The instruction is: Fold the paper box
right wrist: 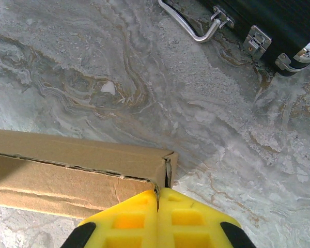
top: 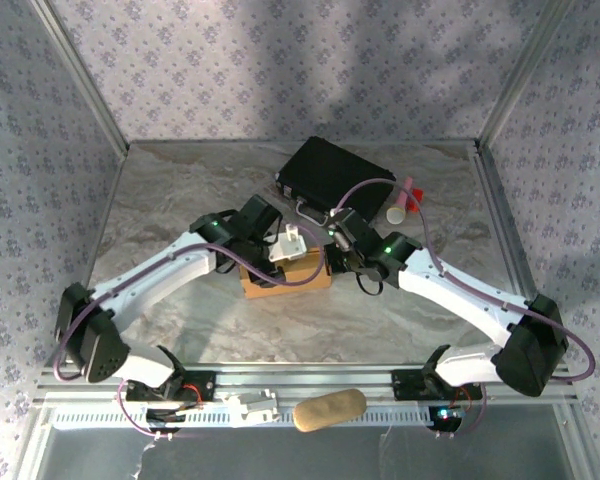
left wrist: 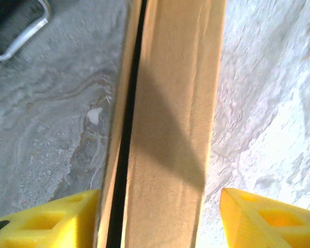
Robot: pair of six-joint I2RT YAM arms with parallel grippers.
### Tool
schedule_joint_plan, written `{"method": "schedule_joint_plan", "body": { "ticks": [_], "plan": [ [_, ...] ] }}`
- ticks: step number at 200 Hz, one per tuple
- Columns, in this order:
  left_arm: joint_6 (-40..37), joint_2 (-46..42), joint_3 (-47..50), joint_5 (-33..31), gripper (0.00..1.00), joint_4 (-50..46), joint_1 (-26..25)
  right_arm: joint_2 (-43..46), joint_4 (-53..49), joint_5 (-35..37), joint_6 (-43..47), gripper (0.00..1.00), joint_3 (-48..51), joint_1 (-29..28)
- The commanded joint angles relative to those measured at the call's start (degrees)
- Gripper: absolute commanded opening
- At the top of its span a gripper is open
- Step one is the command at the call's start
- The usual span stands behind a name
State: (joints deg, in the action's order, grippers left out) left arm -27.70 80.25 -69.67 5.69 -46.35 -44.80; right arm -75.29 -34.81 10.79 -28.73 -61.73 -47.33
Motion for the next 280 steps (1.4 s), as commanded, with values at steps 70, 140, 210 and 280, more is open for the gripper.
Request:
{"method": "schedule_joint_plan", "body": {
  "ticks": [70,140,210,280],
  "plan": [
    [34.15,-22.41,7.14,1.16,0.58,-2.95,12.76,0.14,-1.85,1.56,-0.54,0.0,0.2,-1.2],
    [36.67,-19.93,9.56,8.47,0.53,-5.84,18.8,-0.43,-2.32,1.79,-0.89,0.0,-0.62,-1.84],
    [35.97,-18.63,11.42,9.03,0.47,-5.52,18.43,-0.57,-2.92,2.05,-1.0,0.0,-1.02,-1.8],
    [36.4,-15.8,11.05,5.58,0.36,-5.2,16.87,-1.0,-2.59,1.96,-1.21,0.0,-1.11,-1.83]
  ]
}}
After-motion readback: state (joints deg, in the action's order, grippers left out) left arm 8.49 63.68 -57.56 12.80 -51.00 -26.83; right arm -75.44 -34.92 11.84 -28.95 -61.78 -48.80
